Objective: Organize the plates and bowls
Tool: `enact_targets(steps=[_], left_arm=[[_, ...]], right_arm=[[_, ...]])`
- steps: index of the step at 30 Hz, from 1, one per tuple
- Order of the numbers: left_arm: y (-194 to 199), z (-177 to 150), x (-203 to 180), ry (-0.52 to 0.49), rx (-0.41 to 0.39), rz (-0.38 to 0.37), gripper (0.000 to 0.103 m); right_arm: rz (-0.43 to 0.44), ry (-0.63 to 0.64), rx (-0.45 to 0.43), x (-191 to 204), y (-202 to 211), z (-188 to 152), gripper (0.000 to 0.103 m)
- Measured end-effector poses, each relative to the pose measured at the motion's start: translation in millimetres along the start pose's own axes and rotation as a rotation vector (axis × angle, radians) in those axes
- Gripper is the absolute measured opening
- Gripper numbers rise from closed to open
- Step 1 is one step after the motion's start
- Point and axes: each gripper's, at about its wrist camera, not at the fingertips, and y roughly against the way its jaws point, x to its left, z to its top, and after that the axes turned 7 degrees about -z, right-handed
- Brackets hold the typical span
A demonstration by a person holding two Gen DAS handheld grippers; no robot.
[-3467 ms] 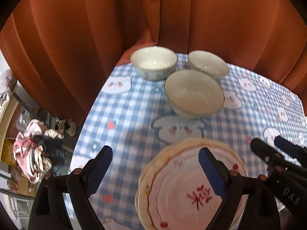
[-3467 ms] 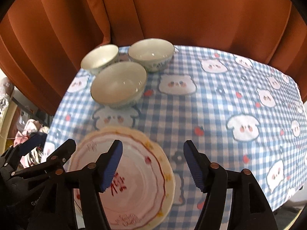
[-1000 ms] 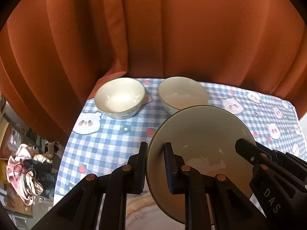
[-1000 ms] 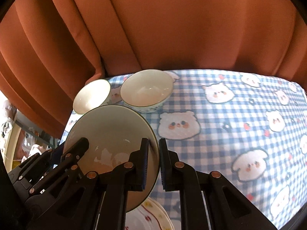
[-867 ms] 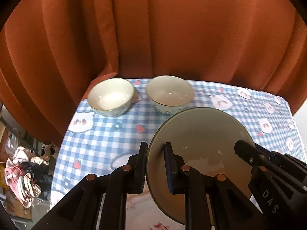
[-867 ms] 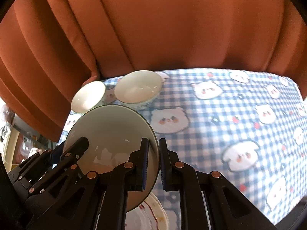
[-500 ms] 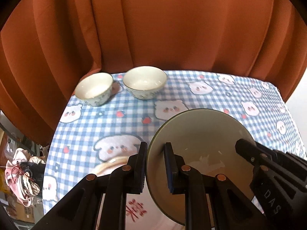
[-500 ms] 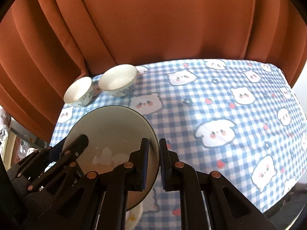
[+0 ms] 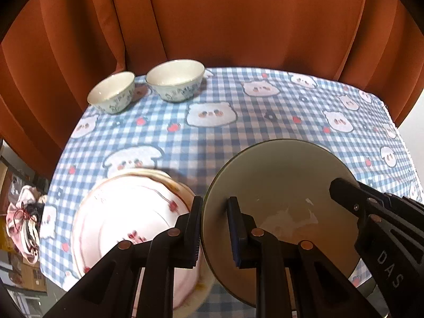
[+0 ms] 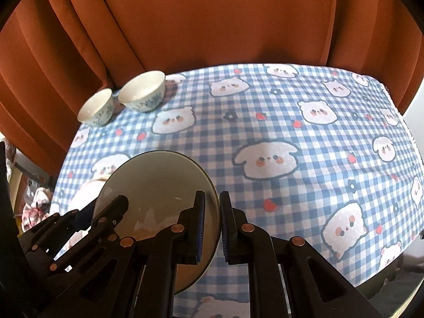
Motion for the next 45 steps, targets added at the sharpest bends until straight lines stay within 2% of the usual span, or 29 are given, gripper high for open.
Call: enact_targets(steps=[16,24,28,30,34,36,37,38,39,40,41,45], left_arm=[[-40.7,-34.9,-38.1,0.031,0.100,0.058,0.016],[-36.9,-37.5,-44.0,0.029,0.078,0.069,0.017],[-37.8,-38.4,-45.5,0.022,0.080,0.069,0.023],[-37.5,-39.4,-46.9,0.017,0.084,0.066,0.032],[-35.5,-40.6,-49.8,-0.009,0.089,0.048,0.043],[-33.8,-40.3,-50.0,-0.017,0.087,0.043,0.058],[-31.8,-39.9,-49.9,-0.023,0.079,0.044,0.060],[-30.2,-39.3,-49.6,-0.026,0.074,0.043,0.063],[-27.0,-37.8,-48.1,-0.029,0.064,0.038,0.067],[-24.4,-36.3,-46.6,-0.029,0.056,0.032,0.068],[-22.9,-35.6,-45.6,-0.029,0.050,0.026,0.071],[-12.0,-29.1,-35.1,-0.033,0.025,-0.019,0.079]], right_arm=[[0.023,0.047,0.111,-44.6,-44.0,-29.6,0.014],[0.040,0.047,0.126,-52.1,-51.7,-32.9,0.014],[0.045,0.053,0.119,-53.8,-51.2,-35.0,0.014],[0.039,0.058,0.119,-53.0,-51.6,-34.4,0.014],[0.026,0.058,0.125,-51.9,-52.6,-34.1,0.014],[0.023,0.055,0.125,-51.8,-52.2,-34.2,0.015],[0.023,0.053,0.126,-51.4,-51.8,-34.2,0.021],[0.027,0.052,0.124,-51.7,-51.0,-34.0,0.036],[0.027,0.047,0.114,-51.5,-48.4,-33.9,0.046],[0.020,0.041,0.100,-51.3,-44.6,-34.0,0.065],[0.010,0.031,0.076,-50.8,-39.1,-33.9,0.070],[-0.020,0.031,0.026,-41.6,-21.6,-29.9,0.070]])
